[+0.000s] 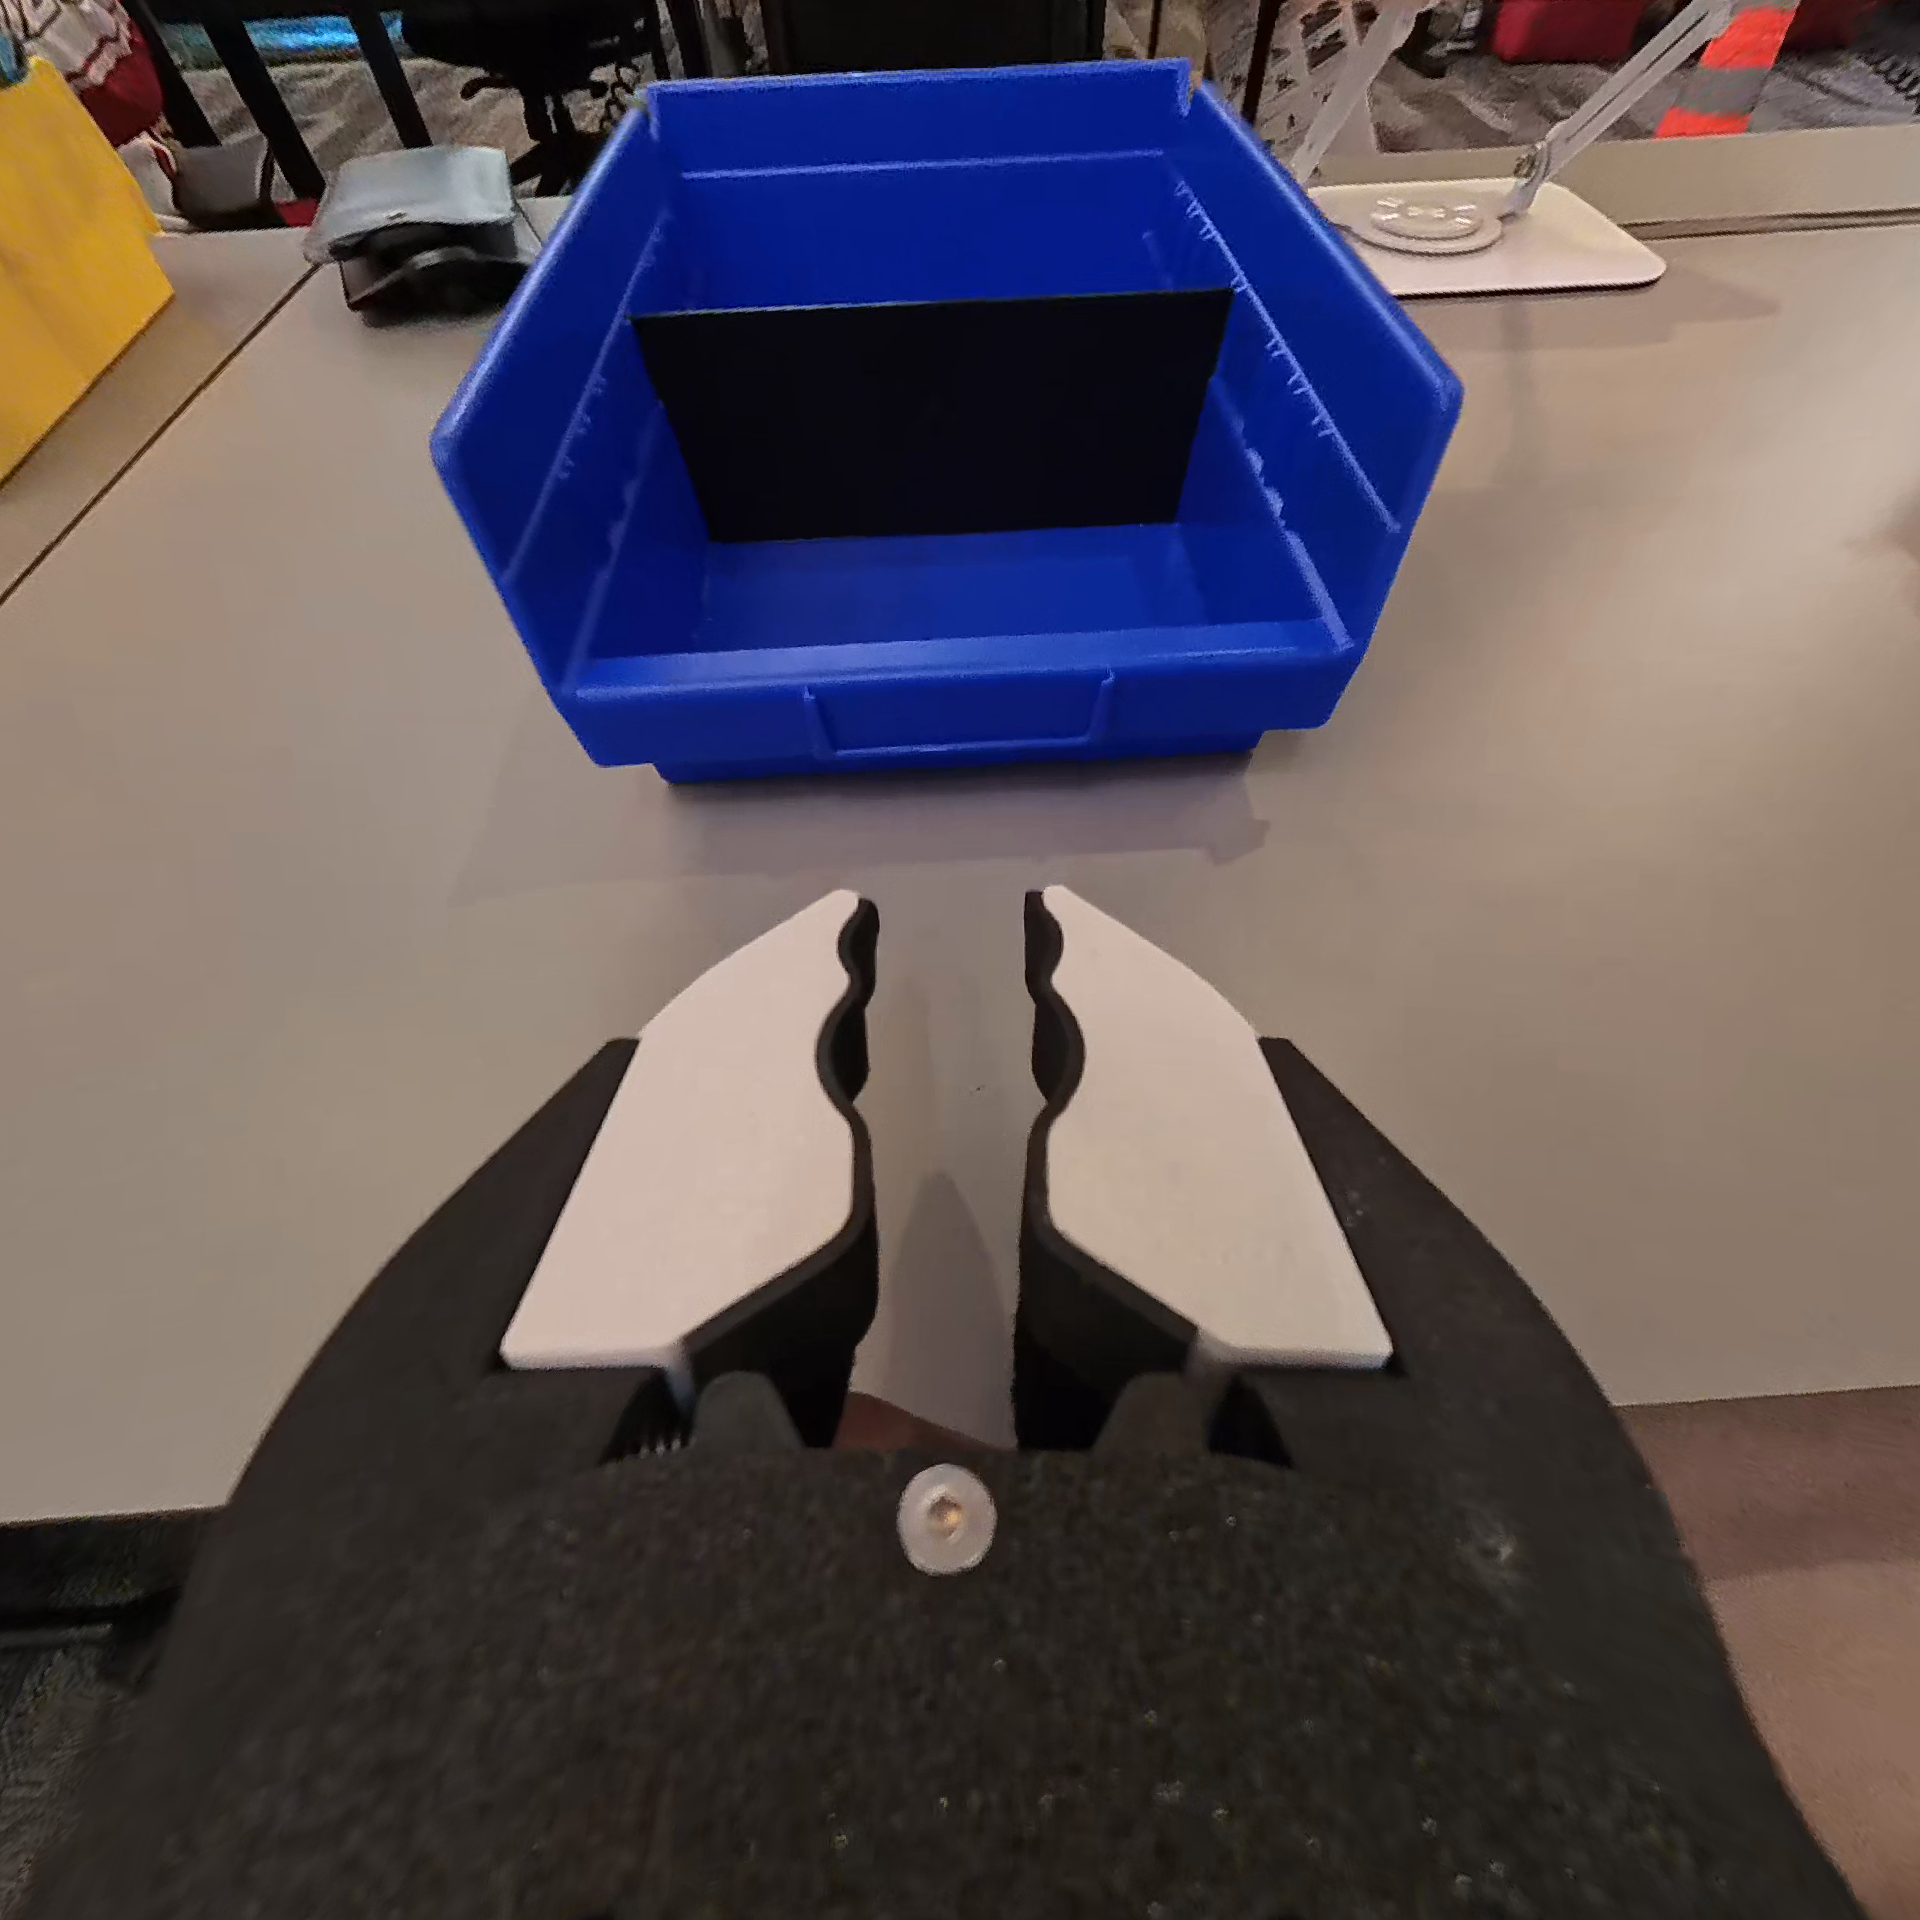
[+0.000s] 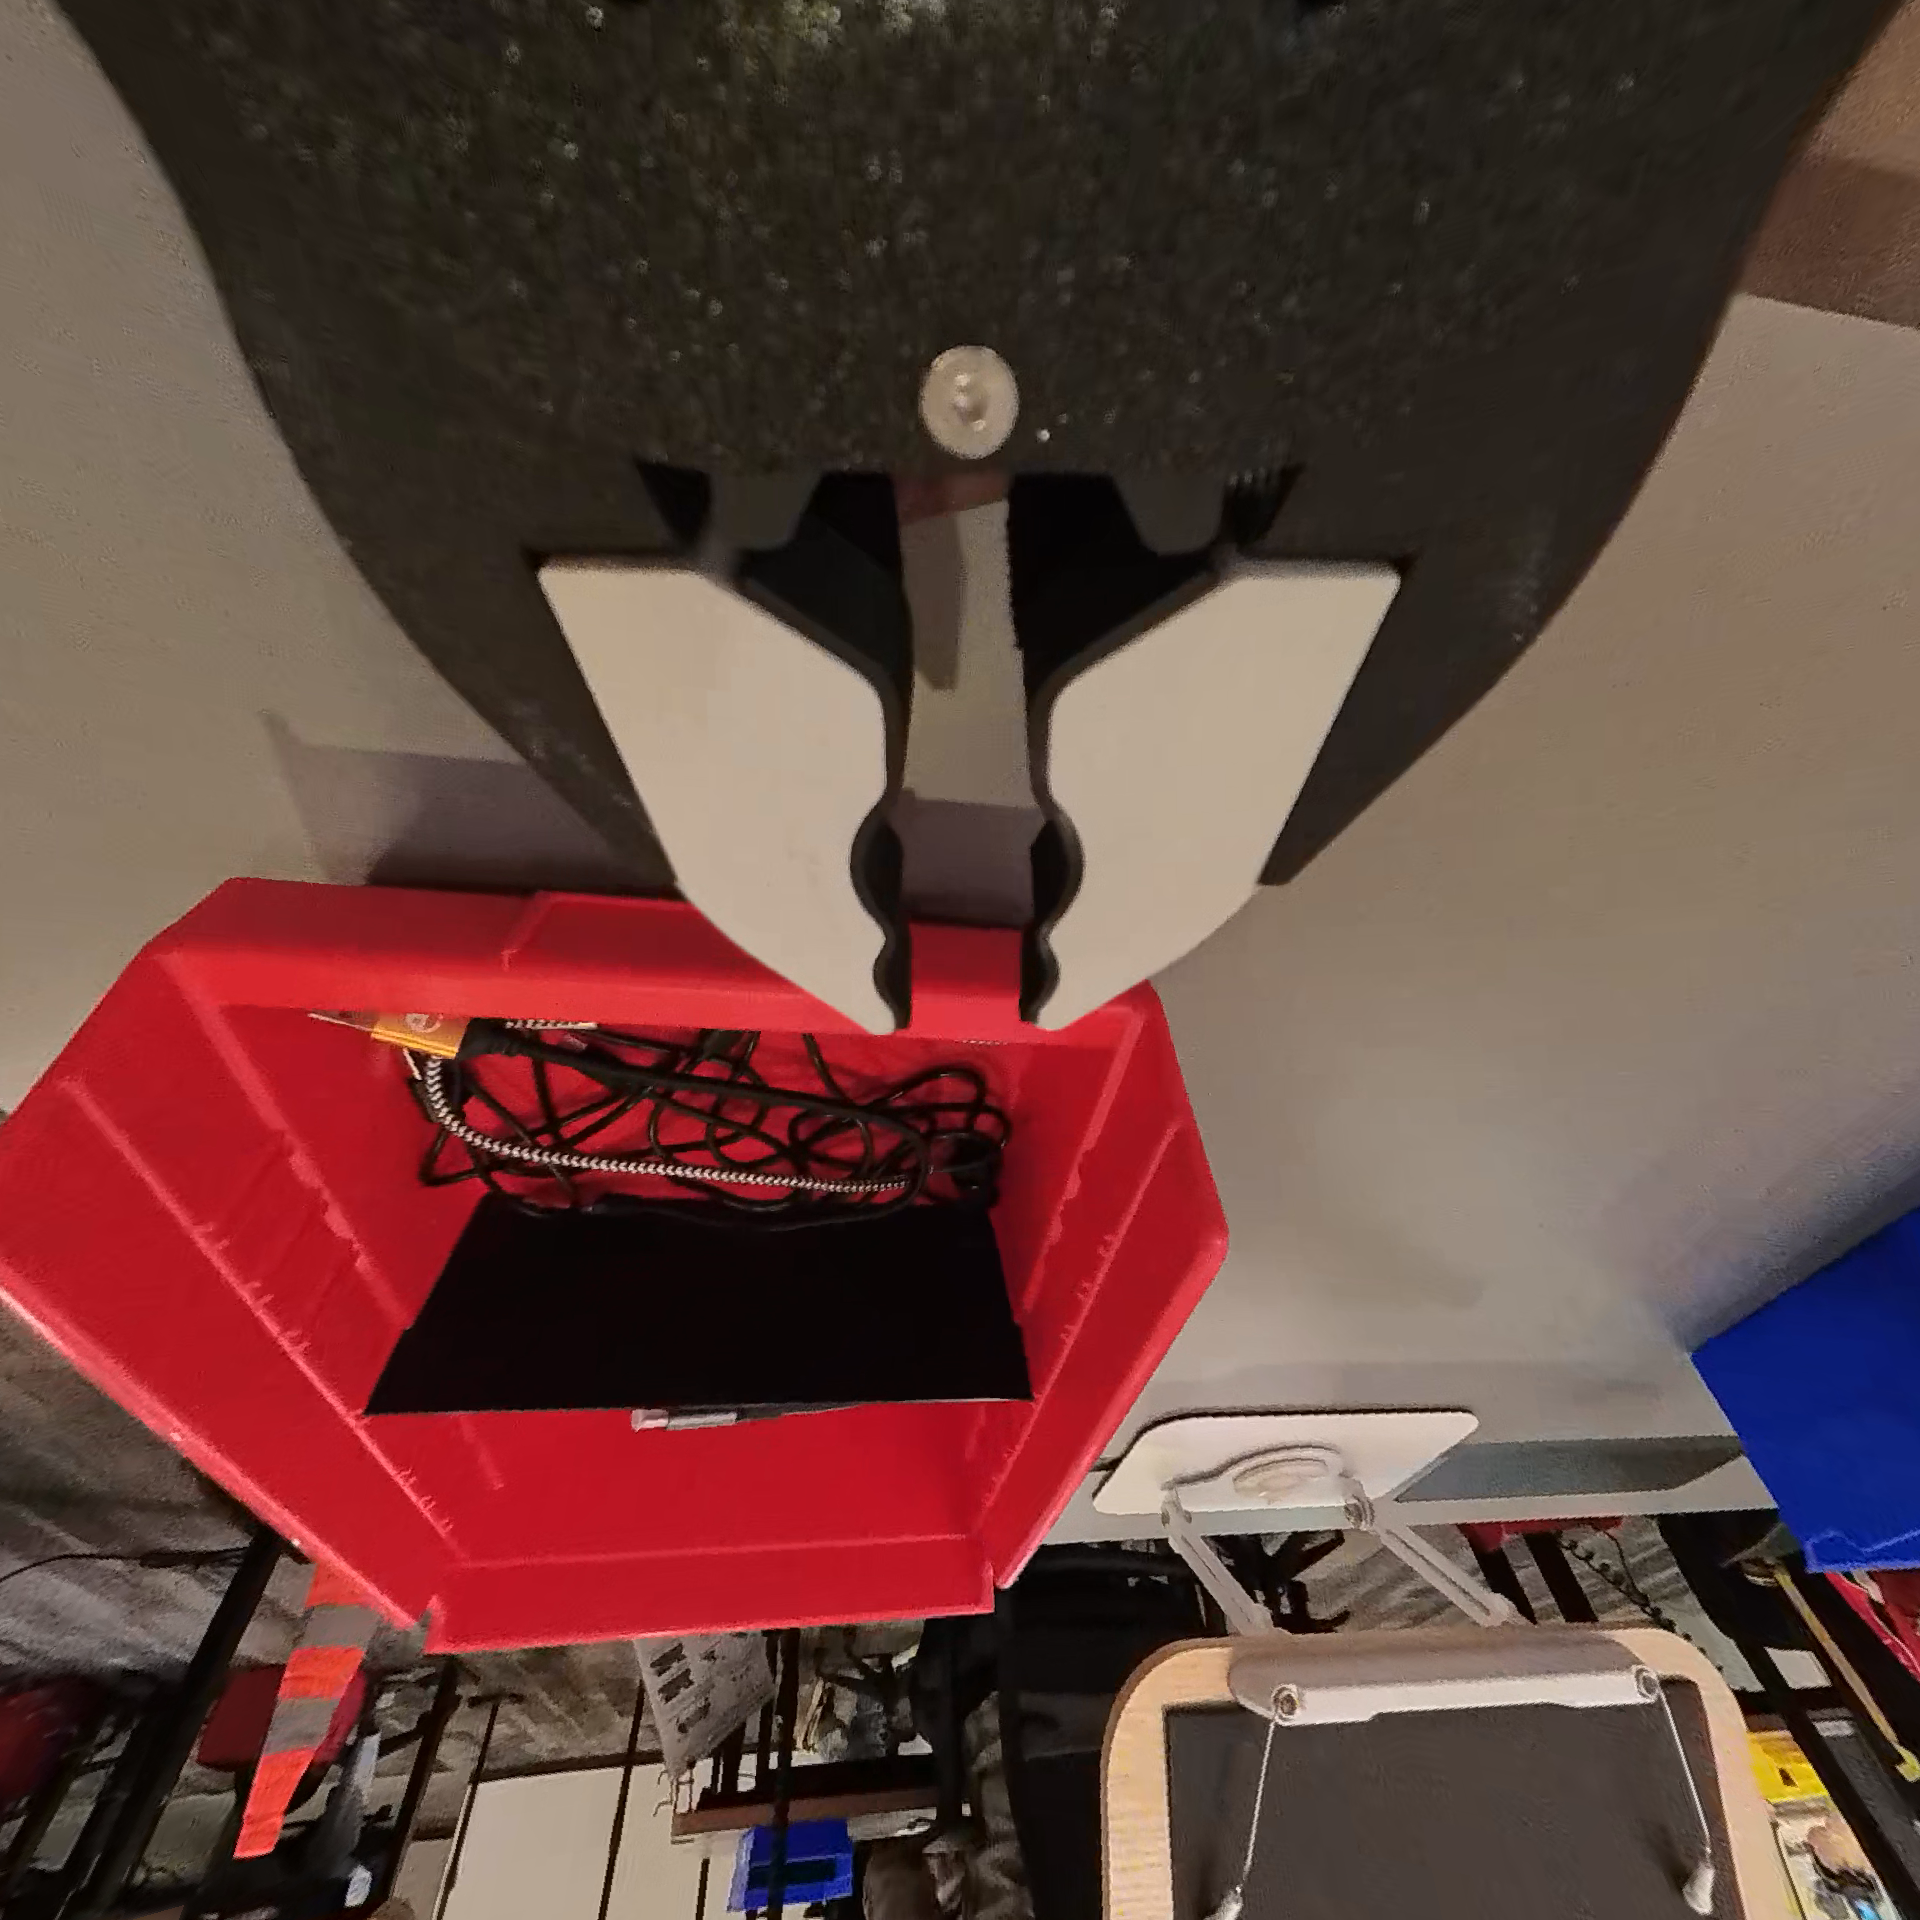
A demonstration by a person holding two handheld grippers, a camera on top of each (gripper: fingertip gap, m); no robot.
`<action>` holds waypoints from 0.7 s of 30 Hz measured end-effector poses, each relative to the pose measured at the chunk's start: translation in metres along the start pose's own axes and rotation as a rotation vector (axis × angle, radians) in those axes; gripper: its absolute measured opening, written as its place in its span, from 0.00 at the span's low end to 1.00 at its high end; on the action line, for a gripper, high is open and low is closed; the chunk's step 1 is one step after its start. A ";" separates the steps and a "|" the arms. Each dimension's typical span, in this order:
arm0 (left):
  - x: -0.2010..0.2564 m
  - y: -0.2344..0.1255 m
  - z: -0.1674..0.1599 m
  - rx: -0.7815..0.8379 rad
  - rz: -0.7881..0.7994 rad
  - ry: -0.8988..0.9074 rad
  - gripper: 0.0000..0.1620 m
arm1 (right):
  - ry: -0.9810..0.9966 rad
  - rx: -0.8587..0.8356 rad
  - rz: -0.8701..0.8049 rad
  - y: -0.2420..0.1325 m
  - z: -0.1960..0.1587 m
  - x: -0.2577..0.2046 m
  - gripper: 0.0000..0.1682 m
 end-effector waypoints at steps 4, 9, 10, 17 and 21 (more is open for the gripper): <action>-0.002 0.000 0.000 0.002 -0.033 -0.087 0.17 | -0.007 -0.006 -0.004 -0.002 0.000 0.000 0.11; -0.001 0.002 0.000 -0.008 -0.062 -0.125 0.17 | -0.010 -0.002 -0.011 -0.004 0.000 0.002 0.12; -0.001 0.003 0.000 -0.010 -0.065 -0.124 0.17 | -0.009 -0.001 -0.017 -0.004 0.000 0.003 0.13; 0.010 0.006 -0.001 -0.029 -0.117 -0.109 0.17 | 0.045 0.025 0.152 0.005 0.003 -0.024 0.26; 0.019 0.011 -0.001 -0.044 -0.154 -0.080 0.17 | -0.016 -0.089 0.236 0.043 -0.002 -0.056 0.41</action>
Point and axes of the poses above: each gripper's, where its closed fingertips meet, y out along the fingers, z out of its top, x = y × z across the jaws, the point moved 9 cm from there along -y, back along the fingers, and after that the axes turned 10 degrees about x, right-handed, at the moved point
